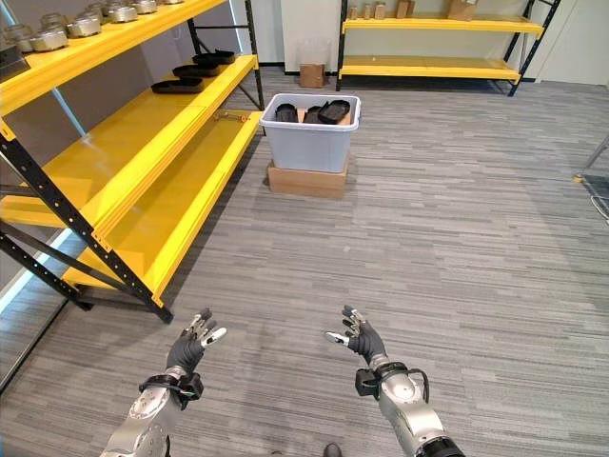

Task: Move parts from the plastic box to the shelf.

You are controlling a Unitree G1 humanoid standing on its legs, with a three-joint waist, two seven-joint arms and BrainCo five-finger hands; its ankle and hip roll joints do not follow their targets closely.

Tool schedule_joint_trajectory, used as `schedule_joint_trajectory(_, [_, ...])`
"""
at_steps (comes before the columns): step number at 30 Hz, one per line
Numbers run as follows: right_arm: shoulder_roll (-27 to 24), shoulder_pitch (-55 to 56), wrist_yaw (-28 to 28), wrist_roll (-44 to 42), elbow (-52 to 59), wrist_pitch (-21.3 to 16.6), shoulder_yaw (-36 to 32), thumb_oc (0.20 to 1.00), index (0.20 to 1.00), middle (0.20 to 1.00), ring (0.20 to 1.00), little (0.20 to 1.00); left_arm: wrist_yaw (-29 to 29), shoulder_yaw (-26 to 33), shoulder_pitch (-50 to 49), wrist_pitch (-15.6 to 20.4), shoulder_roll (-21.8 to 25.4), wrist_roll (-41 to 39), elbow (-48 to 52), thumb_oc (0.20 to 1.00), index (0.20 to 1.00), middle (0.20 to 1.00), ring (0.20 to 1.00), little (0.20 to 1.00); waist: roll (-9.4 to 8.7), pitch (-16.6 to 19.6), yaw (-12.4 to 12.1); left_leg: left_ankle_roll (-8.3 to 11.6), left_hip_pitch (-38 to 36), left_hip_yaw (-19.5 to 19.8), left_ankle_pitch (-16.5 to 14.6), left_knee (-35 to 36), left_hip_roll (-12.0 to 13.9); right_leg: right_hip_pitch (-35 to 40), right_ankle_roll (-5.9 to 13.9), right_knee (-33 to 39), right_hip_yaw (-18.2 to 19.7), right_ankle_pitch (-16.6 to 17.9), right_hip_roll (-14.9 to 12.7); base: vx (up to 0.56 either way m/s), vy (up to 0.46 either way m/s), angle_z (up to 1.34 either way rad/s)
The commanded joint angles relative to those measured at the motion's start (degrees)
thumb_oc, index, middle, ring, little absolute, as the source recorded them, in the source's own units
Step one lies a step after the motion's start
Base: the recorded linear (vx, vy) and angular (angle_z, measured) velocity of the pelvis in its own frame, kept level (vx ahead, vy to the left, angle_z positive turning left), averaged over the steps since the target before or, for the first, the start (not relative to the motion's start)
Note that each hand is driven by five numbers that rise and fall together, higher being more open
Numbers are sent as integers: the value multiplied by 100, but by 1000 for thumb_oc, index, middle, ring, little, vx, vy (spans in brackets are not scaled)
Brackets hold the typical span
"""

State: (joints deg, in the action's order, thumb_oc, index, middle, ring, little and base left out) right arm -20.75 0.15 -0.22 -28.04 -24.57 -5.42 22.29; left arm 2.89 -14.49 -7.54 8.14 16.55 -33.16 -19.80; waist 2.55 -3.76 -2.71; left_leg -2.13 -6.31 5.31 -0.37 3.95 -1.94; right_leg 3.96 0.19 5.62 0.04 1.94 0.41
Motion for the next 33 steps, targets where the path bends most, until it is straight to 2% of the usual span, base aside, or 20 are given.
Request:
schedule_joint_trajectory(1, [163, -122, 57, -159, 273, -227, 122, 1000, 1000, 1000, 1000, 1000, -36, -34, 140, 234, 211, -49, 135, 1000, 1000, 1000, 1000, 1000, -275, 250, -37, 303, 290, 574, 302, 105, 396, -127, 571, -172, 168, 70, -554, 0, 0, 0])
schedule_joint_trajectory(16, [168, -122, 72, -227, 288, -222, 119, 1000, 1000, 1000, 1000, 1000, -42, -14, 146, 230, 250, 9, 189, 1000, 1000, 1000, 1000, 1000, -285, 237, -41, 273, 218, 549, 237, 105, 414, -108, 579, -230, 172, 23, -566, 2, 1, 0])
schedule_joint_trajectory(22, [183, -157, 71, -288, 252, -239, 71, 1000, 1000, 1000, 1000, 1000, -74, -37, 237, 264, 330, 64, 314, 1000, 1000, 1000, 1000, 1000, -289, 188, -44, 229, 171, 550, 194, 105, 408, -177, 594, -475, 167, -61, -600, 3, 21, 0])
schedule_joint_trajectory(26, [219, -269, 94, -350, 196, -237, 92, 1000, 1000, 1000, 1000, 1000, -71, -9, 310, 286, 405, 64, 460, 1000, 1000, 1000, 1000, 1000, -297, 100, -81, 147, 222, 525, 60, -155, 286, -289, 640, -757, 231, -109, -683, -7, 120, -1])
schedule_joint_trajectory(30, [253, -260, 112, -203, 326, -193, 90, 1000, 1000, 1000, 1000, 1000, -85, 52, 333, 261, 521, 76, 674, 1000, 1000, 1000, 1000, 1000, -305, -13, -76, -69, 347, 631, -220, -660, -59, -505, 772, -1448, 360, -175, -904, -4, 248, -9])
schedule_joint_trajectory(33, [278, -131, 86, -210, 431, -202, -31, 1000, 1000, 1000, 1000, 1000, -82, 79, 335, 242, 565, 129, 823, 1000, 1000, 1000, 1000, 1000, -313, -51, -17, -187, 382, 772, -282, -802, -275, -666, 789, -1921, 450, 77, -1047, 0, 205, 22])
